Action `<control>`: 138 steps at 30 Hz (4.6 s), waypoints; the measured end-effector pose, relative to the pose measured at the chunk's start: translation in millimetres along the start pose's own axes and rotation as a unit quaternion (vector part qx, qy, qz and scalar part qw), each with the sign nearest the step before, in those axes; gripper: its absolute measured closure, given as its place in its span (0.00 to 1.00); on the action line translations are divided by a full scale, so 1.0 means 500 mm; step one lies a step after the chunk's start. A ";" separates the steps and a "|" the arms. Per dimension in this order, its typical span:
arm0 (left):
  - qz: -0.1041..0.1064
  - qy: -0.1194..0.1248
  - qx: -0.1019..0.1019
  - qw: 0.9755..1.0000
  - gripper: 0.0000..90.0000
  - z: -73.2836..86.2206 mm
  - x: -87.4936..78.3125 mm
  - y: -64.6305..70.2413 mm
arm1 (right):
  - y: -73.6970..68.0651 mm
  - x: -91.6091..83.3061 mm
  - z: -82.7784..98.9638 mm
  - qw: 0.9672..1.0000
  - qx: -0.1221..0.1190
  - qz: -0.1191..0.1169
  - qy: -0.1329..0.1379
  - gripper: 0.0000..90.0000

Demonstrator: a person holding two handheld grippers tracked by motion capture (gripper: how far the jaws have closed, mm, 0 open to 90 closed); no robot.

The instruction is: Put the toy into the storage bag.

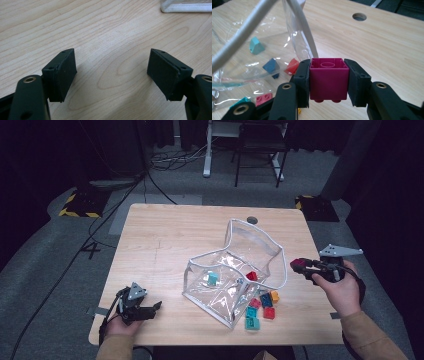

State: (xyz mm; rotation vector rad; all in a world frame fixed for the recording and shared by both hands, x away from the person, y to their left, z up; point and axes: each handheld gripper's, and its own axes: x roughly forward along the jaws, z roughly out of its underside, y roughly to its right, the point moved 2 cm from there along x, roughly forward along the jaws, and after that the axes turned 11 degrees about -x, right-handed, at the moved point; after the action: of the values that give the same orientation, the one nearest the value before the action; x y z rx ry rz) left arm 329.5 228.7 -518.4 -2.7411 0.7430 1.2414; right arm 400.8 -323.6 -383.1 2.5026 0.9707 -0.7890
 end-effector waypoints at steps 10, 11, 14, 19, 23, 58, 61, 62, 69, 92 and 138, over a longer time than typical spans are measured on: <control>0.000 0.000 -0.001 1.000 0.26 0.000 0.000 0.000 | 0.005 -0.045 -0.067 1.000 -0.010 0.006 0.026 0.65; 0.000 0.000 -0.001 1.000 0.26 0.000 0.000 0.000 | 0.005 -0.048 -0.072 1.000 -0.010 0.005 0.028 0.65; 0.001 0.000 -0.001 1.000 0.26 0.000 0.000 0.000 | 0.002 -0.058 -0.094 0.999 -0.013 0.002 0.039 0.65; 0.000 0.000 -0.001 1.000 0.26 0.000 0.000 0.000 | -0.005 -0.067 -0.128 0.998 -0.024 -0.001 0.050 0.65; 0.001 0.000 -0.001 1.000 0.26 0.000 0.000 0.000 | -0.015 -0.071 -0.158 0.998 -0.030 -0.007 0.059 0.65; 0.002 0.000 -0.002 1.000 0.26 0.000 0.000 0.000 | -0.121 0.083 -0.297 0.993 -0.052 -0.094 0.051 0.65; 0.002 0.001 -0.002 1.000 0.26 0.000 0.000 0.000 | -0.131 0.109 -0.297 0.993 -0.053 -0.101 0.040 0.65; 0.002 0.001 -0.002 1.000 0.26 0.000 0.000 0.000 | -0.134 0.115 -0.297 0.993 -0.052 -0.103 0.036 0.65; 0.002 0.000 -0.002 1.000 0.26 0.000 0.000 0.000 | -0.147 0.170 -0.283 0.993 -0.048 -0.109 -0.004 0.65; 0.002 0.000 -0.002 1.000 0.26 0.000 0.000 0.000 | -0.193 0.264 -0.231 0.984 -0.049 -0.145 -0.095 0.59; 0.000 0.000 -0.001 1.000 0.26 0.000 0.000 0.000 | -0.070 -0.068 -0.145 0.997 -0.017 -0.057 0.043 0.41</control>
State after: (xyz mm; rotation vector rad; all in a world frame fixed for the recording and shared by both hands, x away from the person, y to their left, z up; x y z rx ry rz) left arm 329.4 228.7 -518.4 -2.7424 0.7438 1.2422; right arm 382.4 -280.4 -309.5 2.4896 1.1543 -0.6964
